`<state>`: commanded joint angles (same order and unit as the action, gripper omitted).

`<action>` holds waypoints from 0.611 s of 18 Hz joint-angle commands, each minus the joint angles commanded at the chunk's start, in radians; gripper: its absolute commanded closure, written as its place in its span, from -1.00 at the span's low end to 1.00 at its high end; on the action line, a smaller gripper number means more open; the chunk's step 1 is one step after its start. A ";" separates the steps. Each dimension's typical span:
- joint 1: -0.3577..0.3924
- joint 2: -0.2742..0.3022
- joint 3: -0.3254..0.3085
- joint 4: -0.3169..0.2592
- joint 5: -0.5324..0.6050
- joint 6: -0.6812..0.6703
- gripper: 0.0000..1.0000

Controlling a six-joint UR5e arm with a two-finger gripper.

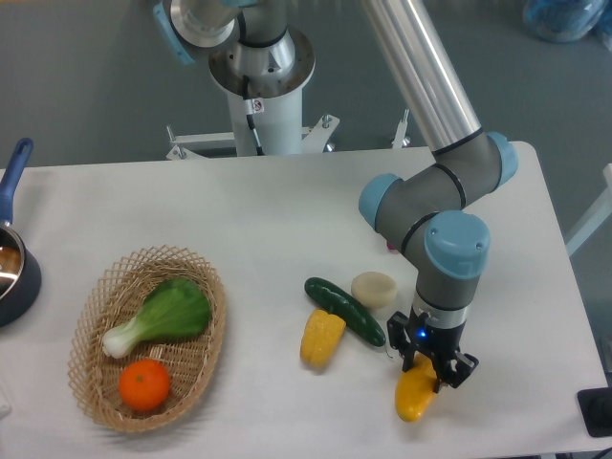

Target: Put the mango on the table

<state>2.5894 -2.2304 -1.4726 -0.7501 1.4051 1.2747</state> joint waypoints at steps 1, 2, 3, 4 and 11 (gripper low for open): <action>0.000 0.000 0.000 0.000 0.000 0.002 -0.29; 0.000 0.000 0.000 0.000 0.000 0.003 -0.48; 0.000 0.000 0.000 0.000 0.000 0.008 -0.52; 0.000 0.000 0.000 0.000 0.000 0.008 -0.52; 0.002 0.021 0.000 0.000 -0.003 0.008 -1.00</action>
<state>2.5909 -2.2091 -1.4725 -0.7501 1.4021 1.2824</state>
